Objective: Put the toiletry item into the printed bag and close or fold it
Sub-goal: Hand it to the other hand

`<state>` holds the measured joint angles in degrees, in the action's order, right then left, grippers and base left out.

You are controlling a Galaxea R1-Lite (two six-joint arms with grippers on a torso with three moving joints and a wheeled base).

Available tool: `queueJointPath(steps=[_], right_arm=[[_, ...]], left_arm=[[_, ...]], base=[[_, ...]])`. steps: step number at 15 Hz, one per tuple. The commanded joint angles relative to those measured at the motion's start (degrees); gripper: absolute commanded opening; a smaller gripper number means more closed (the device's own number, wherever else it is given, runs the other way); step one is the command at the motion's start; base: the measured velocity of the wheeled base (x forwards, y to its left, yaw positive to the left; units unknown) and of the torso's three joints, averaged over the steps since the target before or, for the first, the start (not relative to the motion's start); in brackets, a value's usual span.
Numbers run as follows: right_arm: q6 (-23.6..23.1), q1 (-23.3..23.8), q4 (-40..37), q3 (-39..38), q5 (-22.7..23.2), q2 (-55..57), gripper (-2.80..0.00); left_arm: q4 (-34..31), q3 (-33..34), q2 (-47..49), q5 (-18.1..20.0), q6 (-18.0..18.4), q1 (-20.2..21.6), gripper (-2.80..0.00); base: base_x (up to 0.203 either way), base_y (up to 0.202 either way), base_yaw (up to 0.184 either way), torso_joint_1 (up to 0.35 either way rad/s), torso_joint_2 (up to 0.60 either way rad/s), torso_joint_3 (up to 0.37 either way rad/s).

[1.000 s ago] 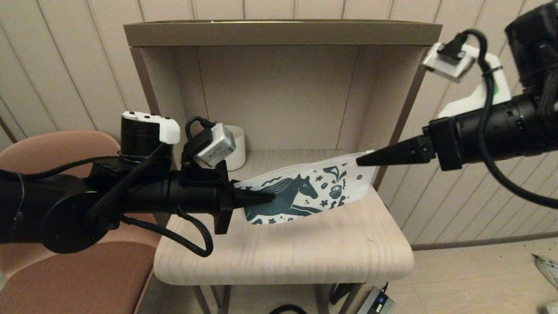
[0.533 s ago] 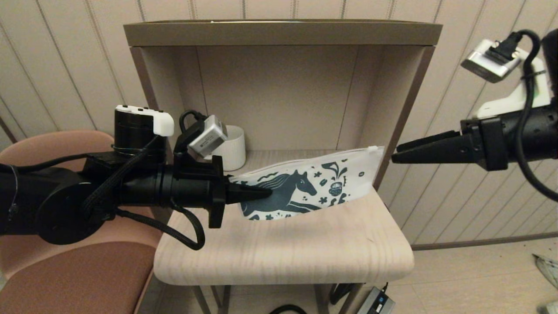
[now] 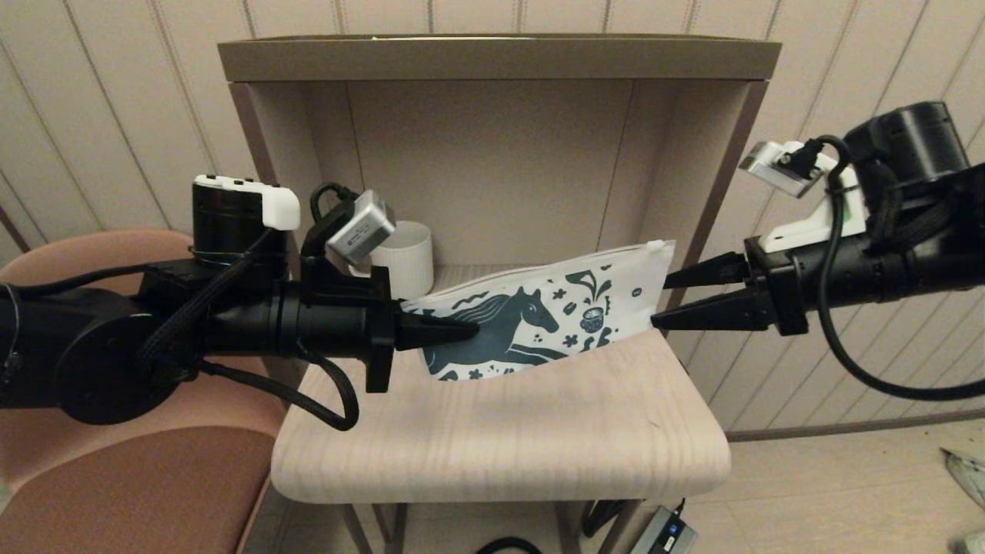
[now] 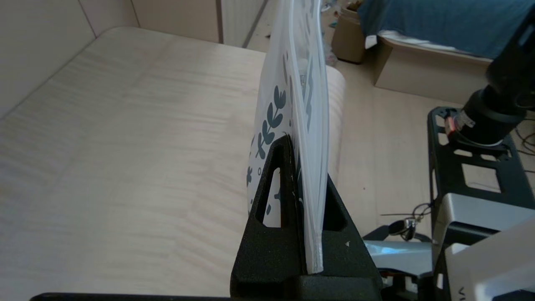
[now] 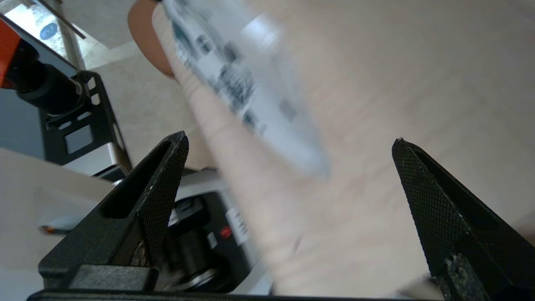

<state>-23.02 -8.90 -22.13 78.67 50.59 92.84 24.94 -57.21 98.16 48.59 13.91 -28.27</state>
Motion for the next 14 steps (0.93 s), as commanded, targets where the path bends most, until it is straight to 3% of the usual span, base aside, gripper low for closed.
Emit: queueJointPath(steps=[1, 3, 5, 14], right_arm=[[-1.09, -0.07, 2.45, -0.21, 2.83, 3.27, 0.00], [-1.39, -0.07, 2.60, 0.54, 8.06, 4.03, 0.00], [-1.33, -0.38, 2.62, 1.62, 12.88, 4.52, 0.00], [-3.14, -2.73, 2.65, 0.55, 13.24, 4.72, 0.00]], left_arm=[[-0.41, -0.01, -0.76, 1.04, 0.06, 0.05, -2.80], [-1.80, -0.28, -0.81, 3.94, 0.06, 0.46, -2.80], [-1.92, -0.36, -0.28, 4.13, 0.06, 0.50, -2.80], [-1.74, -0.18, -0.07, 4.23, 0.33, 0.67, -2.80]], base=[[0.000, 0.000, 0.000, 0.000, 0.00, 0.000], [0.000, 0.000, 0.000, 0.000, 0.00, 0.000], [0.000, 0.000, 0.000, 0.000, 0.00, 0.000], [0.000, 0.000, 0.000, 0.000, 0.00, 0.000]])
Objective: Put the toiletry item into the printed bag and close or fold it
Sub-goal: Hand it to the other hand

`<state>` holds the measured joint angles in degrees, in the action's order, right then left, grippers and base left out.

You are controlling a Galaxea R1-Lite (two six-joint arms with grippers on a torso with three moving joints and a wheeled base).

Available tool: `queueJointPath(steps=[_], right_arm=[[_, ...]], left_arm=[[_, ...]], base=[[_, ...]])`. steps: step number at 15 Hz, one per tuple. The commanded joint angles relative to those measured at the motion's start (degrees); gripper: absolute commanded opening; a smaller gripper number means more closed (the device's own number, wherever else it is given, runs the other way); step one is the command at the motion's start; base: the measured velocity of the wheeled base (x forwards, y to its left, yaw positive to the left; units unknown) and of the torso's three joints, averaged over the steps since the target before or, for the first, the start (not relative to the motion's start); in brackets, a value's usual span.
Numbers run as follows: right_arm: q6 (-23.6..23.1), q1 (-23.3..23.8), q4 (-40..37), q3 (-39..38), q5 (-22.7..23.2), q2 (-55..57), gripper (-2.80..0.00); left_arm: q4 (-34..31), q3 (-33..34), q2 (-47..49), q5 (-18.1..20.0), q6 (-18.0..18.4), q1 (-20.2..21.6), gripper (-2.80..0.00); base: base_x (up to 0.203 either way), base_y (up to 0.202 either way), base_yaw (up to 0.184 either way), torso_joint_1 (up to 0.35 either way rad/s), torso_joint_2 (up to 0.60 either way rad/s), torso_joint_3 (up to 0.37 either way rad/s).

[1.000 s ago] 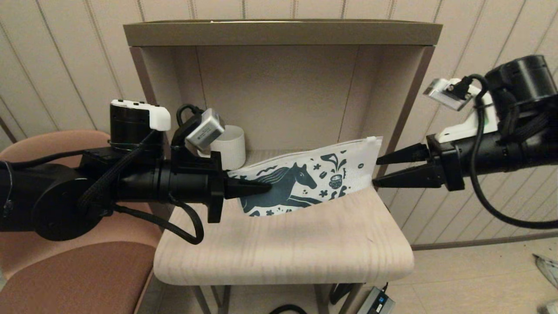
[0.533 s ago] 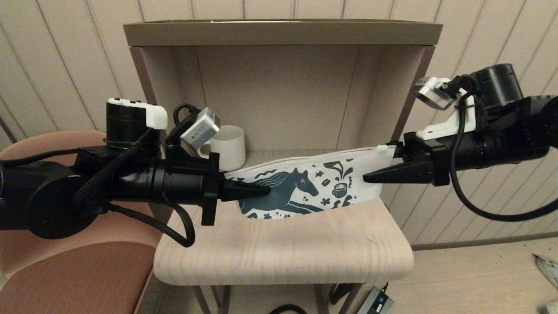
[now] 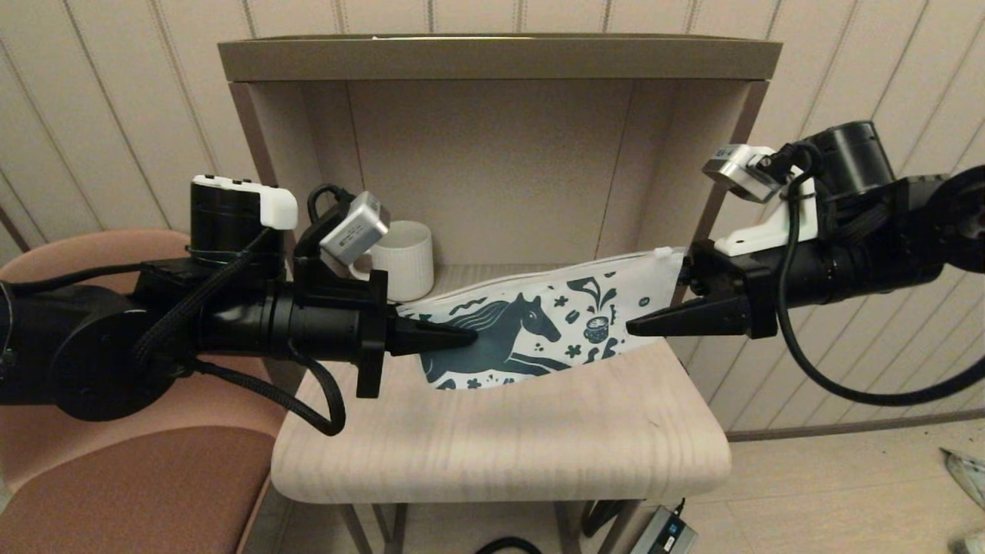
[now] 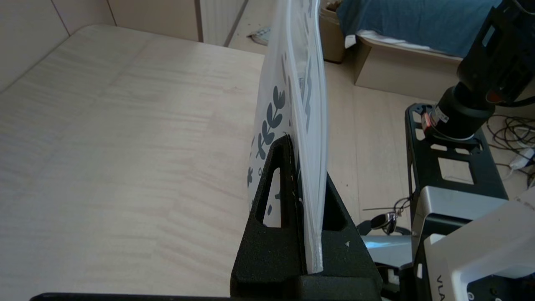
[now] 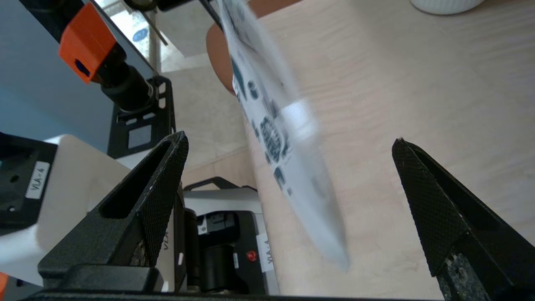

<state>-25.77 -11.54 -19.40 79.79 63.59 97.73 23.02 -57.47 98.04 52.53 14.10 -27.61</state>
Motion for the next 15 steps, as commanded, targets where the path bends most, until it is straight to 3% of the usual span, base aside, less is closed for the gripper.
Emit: queueJointPath(steps=[1, 4, 9, 15], right_arm=[[-0.89, -0.35, 0.12, -1.27, -0.81, -0.34, 0.00], [-2.75, -1.62, -0.44, 0.39, -6.47, -1.09, 0.00], [-4.41, -3.10, -3.47, 6.05, -9.14, -0.01, 0.00], [-5.87, -4.36, -4.18, 5.91, -11.46, 1.22, 0.00]], left_arm=[[0.19, 0.07, 0.05, 0.30, 0.13, 0.01, -2.80], [0.18, 0.25, 0.23, 0.30, 0.40, 0.01, -2.80], [0.45, 0.59, 0.31, 0.37, 0.65, 0.01, -2.80], [0.54, 0.86, -0.05, 0.38, 0.99, 0.01, -2.80]], base=[[0.000, 0.000, 0.000, 0.000, 0.00, 0.000], [0.000, 0.000, 0.000, 0.000, 0.00, 0.000], [0.000, 0.000, 0.000, 0.000, 0.00, 0.000], [0.000, 0.000, 0.000, 0.000, 0.00, 0.000]])
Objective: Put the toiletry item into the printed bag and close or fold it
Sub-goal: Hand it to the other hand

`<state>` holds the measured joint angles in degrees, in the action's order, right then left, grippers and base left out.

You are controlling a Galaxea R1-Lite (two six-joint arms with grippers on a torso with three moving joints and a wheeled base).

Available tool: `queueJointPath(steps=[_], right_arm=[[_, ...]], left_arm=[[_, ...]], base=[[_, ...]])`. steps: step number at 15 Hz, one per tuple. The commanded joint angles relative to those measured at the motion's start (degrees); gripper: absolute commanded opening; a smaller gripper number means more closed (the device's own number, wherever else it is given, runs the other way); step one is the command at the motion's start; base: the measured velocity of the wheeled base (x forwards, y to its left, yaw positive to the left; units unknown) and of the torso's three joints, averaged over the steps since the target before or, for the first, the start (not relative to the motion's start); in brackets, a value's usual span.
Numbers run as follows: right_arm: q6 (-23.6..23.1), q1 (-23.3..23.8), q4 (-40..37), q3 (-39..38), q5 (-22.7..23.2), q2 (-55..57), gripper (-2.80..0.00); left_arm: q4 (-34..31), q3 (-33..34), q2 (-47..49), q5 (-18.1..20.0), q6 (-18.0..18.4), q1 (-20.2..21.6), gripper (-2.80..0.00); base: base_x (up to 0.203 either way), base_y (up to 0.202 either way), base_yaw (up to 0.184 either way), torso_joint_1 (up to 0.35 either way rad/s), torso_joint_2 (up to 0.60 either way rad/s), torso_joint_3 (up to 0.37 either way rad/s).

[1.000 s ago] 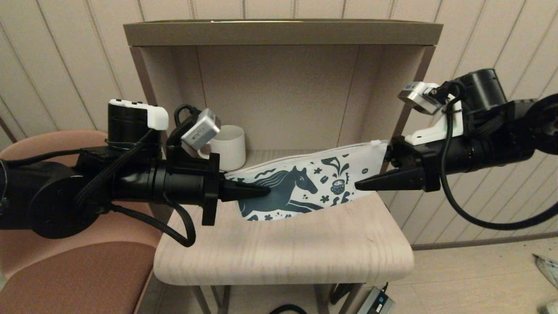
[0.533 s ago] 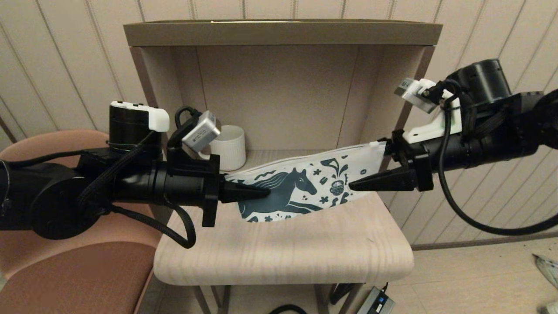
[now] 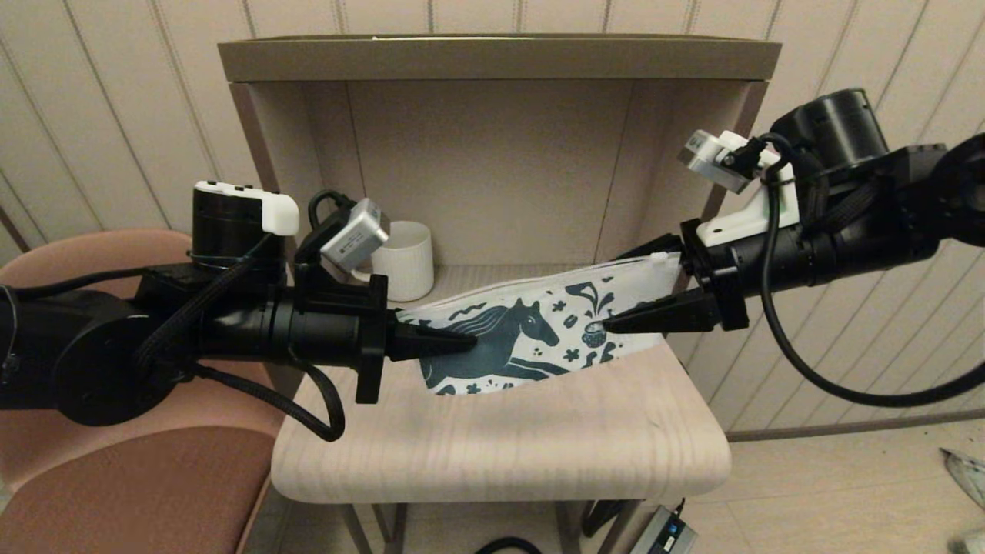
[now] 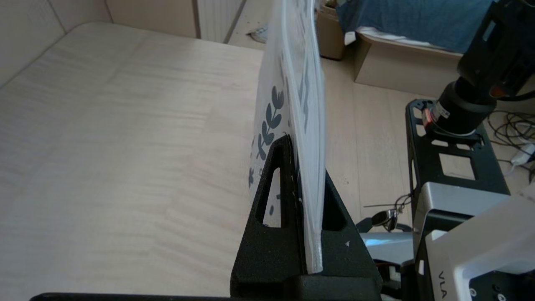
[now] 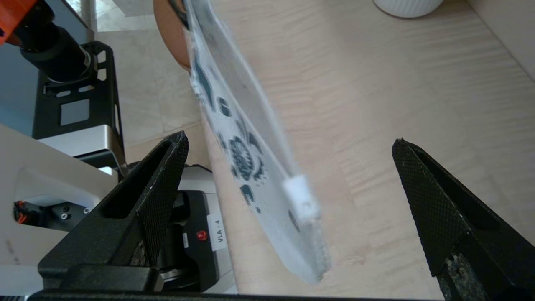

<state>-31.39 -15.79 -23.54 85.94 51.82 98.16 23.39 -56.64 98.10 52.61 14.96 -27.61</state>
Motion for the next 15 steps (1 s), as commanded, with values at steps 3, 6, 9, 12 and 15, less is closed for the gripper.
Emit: queueJointPath(steps=[3, 6, 9, 12, 15], right_arm=[[-0.51, 0.11, 0.35, -1.15, 0.38, 0.98, 0.00], [-0.51, 0.49, 0.90, -2.09, 0.47, 1.16, 0.00], [-0.60, 1.26, 1.04, -2.10, 0.60, 1.16, 0.00], [-0.69, 1.99, 1.48, -1.92, 0.74, 1.24, 0.00], [-0.69, 2.04, 1.48, -1.16, 0.82, 1.42, 0.00]], left_arm=[[0.16, -0.05, 0.00, 0.30, 0.16, 0.42, -2.80], [0.16, -0.14, -0.01, 0.39, 0.16, 0.71, -2.80], [0.16, -0.08, 0.16, 0.39, 0.25, 0.71, -2.80], [0.16, -0.05, 0.25, 0.42, 0.45, 0.71, -2.80], [0.16, -0.05, 0.34, 2.23, 1.21, 0.80, -2.80]], base=[[0.000, 0.000, 0.000, 0.000, 0.00, 0.000], [0.000, 0.000, 0.000, 0.000, 0.00, 0.000], [0.000, 0.000, 0.000, 0.000, 0.00, 0.000], [0.000, 0.000, 0.000, 0.000, 0.00, 0.000], [0.000, 0.000, 0.000, 0.000, 0.00, 0.000]])
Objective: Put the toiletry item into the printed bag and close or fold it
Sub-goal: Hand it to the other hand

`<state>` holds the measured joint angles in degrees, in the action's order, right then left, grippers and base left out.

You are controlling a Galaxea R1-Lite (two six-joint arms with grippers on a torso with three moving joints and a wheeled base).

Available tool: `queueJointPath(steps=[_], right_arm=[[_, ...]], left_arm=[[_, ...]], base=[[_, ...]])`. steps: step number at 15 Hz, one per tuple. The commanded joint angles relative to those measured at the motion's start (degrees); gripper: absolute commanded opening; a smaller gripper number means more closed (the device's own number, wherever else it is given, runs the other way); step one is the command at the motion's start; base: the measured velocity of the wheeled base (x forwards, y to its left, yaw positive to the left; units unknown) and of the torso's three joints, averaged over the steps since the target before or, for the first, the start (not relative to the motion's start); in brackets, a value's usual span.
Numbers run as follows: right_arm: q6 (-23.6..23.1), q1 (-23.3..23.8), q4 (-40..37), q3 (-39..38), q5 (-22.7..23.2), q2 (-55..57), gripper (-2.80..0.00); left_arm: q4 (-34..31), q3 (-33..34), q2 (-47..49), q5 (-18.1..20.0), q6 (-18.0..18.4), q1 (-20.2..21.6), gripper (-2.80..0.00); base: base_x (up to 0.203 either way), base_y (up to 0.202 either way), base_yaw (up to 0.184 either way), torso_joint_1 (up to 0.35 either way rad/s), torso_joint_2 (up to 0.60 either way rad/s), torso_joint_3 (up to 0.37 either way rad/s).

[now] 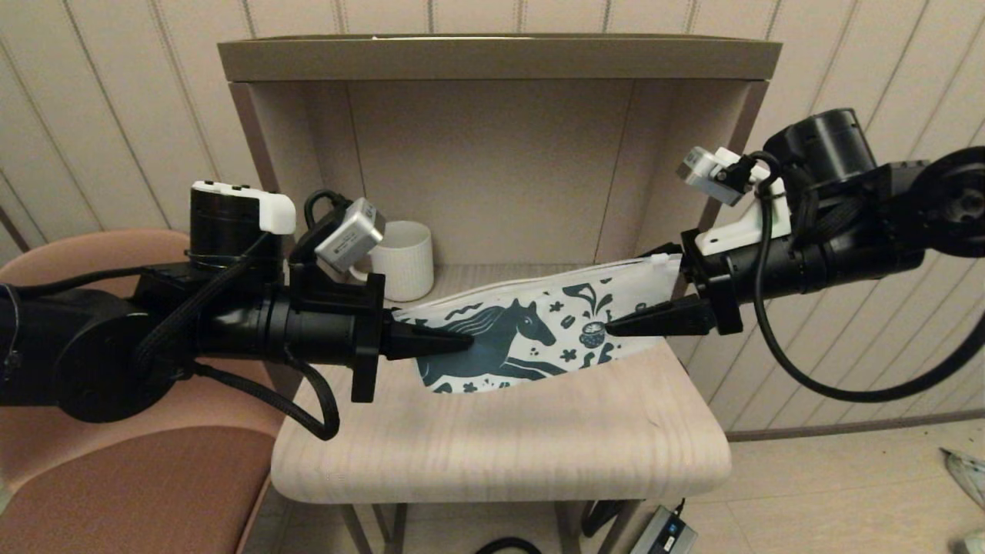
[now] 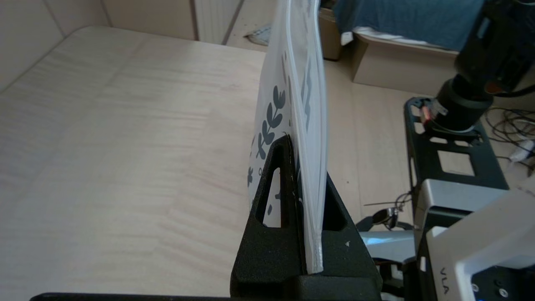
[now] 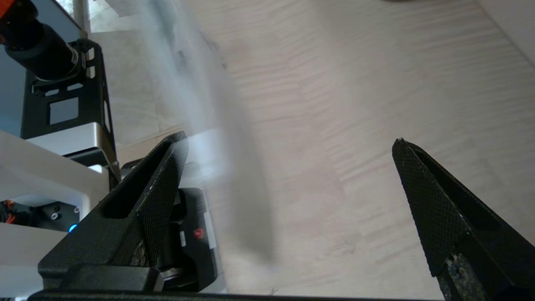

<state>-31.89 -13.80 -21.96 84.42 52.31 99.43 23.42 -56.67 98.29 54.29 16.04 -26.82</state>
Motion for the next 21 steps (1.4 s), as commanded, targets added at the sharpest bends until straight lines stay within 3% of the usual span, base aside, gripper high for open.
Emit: queueJointPath(steps=[1, 16, 17, 21], right_arm=[[-0.19, 0.00, -0.11, 0.68, 0.38, 0.24, 0.00], [-0.10, 0.18, -0.18, 0.78, 0.42, -0.05, 0.00], [-0.07, 0.26, -0.19, 0.95, 0.51, -0.03, -2.80], [-0.10, 1.57, -0.54, 1.09, 0.51, -0.11, -2.80]], left_arm=[[0.14, -0.02, 0.14, 0.55, 0.13, 0.01, -2.80], [0.14, 0.07, 0.32, 0.64, 0.48, 0.01, -2.80], [0.14, 0.12, 0.27, 0.64, 0.48, 0.01, -2.80], [0.14, 0.16, 0.32, 0.64, 0.48, 0.01, -2.80]], base=[[0.000, 0.000, 0.000, 0.000, 0.00, 0.000], [0.000, 0.000, 0.000, 0.000, 0.00, 0.000], [0.000, 0.000, 0.000, 0.000, 0.00, 0.000], [0.000, 0.000, 0.000, 0.000, 0.00, 0.000]])
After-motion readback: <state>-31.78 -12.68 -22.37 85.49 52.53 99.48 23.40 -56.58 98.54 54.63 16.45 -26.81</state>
